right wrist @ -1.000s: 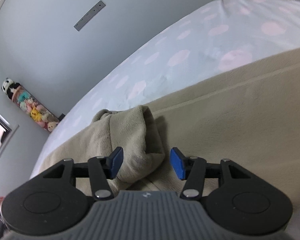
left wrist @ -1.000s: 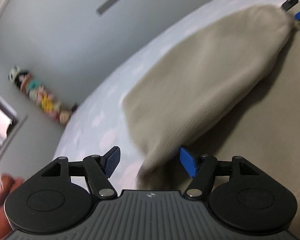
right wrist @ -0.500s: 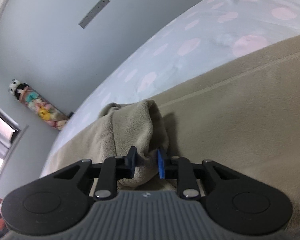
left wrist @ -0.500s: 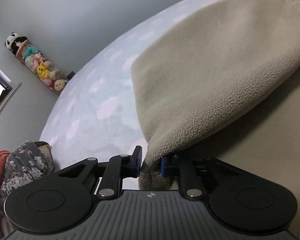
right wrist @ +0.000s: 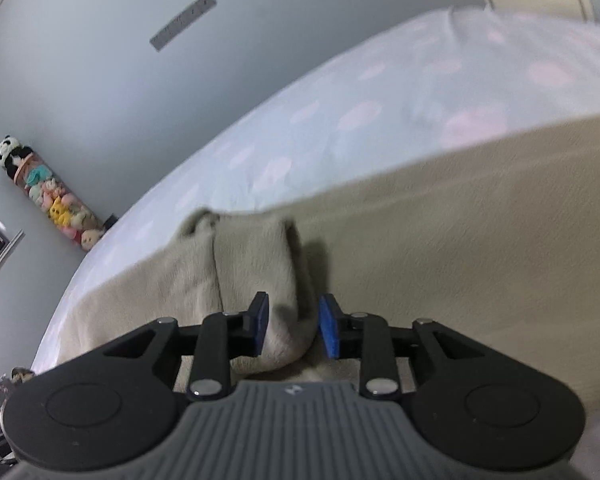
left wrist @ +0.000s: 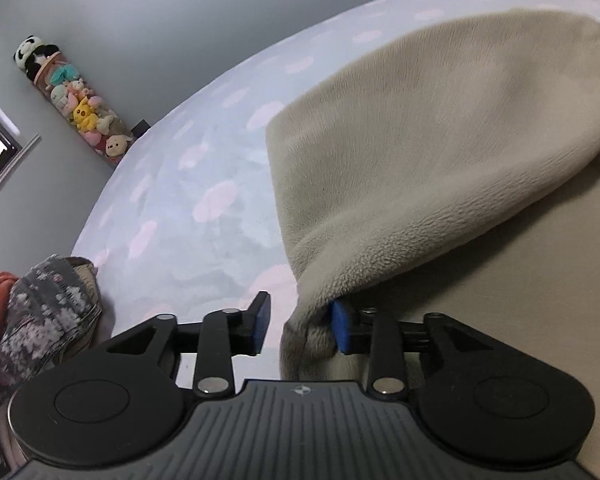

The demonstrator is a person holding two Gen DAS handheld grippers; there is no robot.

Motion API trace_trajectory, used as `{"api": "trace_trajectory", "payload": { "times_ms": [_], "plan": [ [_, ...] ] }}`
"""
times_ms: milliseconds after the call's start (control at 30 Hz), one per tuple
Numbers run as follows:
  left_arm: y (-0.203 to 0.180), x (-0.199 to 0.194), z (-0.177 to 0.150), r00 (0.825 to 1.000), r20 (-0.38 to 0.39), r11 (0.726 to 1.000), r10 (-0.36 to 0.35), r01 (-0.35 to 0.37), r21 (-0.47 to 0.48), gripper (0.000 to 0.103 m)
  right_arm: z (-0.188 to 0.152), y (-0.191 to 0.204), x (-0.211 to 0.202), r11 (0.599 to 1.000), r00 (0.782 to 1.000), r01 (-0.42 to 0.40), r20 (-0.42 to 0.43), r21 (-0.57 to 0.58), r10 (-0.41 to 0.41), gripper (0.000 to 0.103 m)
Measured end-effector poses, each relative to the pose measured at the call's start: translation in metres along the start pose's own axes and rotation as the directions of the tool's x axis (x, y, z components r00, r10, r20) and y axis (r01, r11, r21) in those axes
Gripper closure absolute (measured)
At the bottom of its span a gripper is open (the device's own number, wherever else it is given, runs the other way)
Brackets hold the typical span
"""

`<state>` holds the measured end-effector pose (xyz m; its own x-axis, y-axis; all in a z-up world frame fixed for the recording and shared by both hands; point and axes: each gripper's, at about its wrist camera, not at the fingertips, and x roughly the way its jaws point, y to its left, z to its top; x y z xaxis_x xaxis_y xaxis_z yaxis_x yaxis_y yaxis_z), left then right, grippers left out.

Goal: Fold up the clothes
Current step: 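Fold the sleeve across the hoodie body with the left gripper and release, then grasp the other sleeve cuff with the right gripper and lift it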

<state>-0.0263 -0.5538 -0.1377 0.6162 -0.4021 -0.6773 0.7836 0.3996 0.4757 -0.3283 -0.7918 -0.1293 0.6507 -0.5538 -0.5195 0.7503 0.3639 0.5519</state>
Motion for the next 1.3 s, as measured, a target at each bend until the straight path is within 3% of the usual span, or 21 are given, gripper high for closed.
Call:
{"api": "trace_trajectory", "payload": {
  "times_ms": [100, 267, 367, 567, 633, 767, 967, 1000, 1033, 1167, 1300],
  "plan": [
    [0.003, -0.020, -0.004, 1.000, 0.016, 0.999, -0.010, 0.011, -0.049, 0.057, 0.006, -0.021, -0.027, 0.997, 0.999, 0.037, 0.024, 0.062, -0.038, 0.064],
    [0.005, -0.038, -0.007, 0.999, 0.037, 0.995, -0.031, 0.034, -0.099, 0.053, 0.022, -0.089, -0.083, 0.969, 0.982, 0.176, 0.042, 0.171, -0.186, 0.064],
    [-0.002, -0.039, -0.008, 0.999, 0.032, 0.994, -0.040, 0.043, -0.096, 0.053, 0.033, -0.136, -0.128, 0.932, 0.952, 0.281, 0.054, 0.231, -0.301, 0.063],
    [-0.014, -0.040, -0.003, 0.999, 0.024, 0.996, -0.035, 0.037, -0.086, 0.053, 0.060, -0.218, -0.214, 0.850, 0.885, 0.384, 0.120, 0.362, -0.451, 0.063],
    [-0.017, -0.043, 0.000, 0.999, 0.024, 0.995, -0.031, 0.034, -0.091, 0.053, 0.064, -0.244, -0.229, 0.823, 0.875, 0.382, 0.122, 0.420, -0.469, 0.060],
    [-0.020, -0.047, 0.005, 0.999, 0.017, 0.995, -0.032, 0.033, -0.098, 0.053, 0.061, -0.293, -0.229, 0.758, 0.874, 0.343, 0.108, 0.555, -0.474, 0.044],
    [-0.021, -0.051, 0.011, 1.000, 0.007, 0.996, -0.022, 0.022, -0.091, 0.053, 0.055, -0.338, -0.215, 0.701, 0.874, 0.249, 0.158, 0.668, -0.460, 0.047],
    [-0.020, -0.051, 0.012, 1.000, 0.006, 0.996, -0.021, 0.021, -0.090, 0.053, 0.054, -0.343, -0.213, 0.695, 0.872, 0.235, 0.169, 0.679, -0.460, 0.051],
    [-0.019, -0.051, 0.013, 1.000, 0.005, 0.996, -0.020, 0.021, -0.090, 0.053, 0.054, -0.347, -0.211, 0.691, 0.871, 0.230, 0.173, 0.685, -0.461, 0.061],
    [-0.015, -0.052, 0.013, 0.999, 0.017, 0.994, -0.036, 0.038, -0.099, 0.053, 0.064, -0.342, -0.211, 0.711, 0.871, 0.273, 0.146, 0.648, -0.469, 0.077],
    [-0.009, -0.055, 0.011, 0.998, 0.034, 0.993, -0.057, 0.060, -0.099, 0.053, 0.086, -0.309, -0.222, 0.760, 0.866, 0.288, 0.180, 0.583, -0.466, 0.079]
  ]
}}
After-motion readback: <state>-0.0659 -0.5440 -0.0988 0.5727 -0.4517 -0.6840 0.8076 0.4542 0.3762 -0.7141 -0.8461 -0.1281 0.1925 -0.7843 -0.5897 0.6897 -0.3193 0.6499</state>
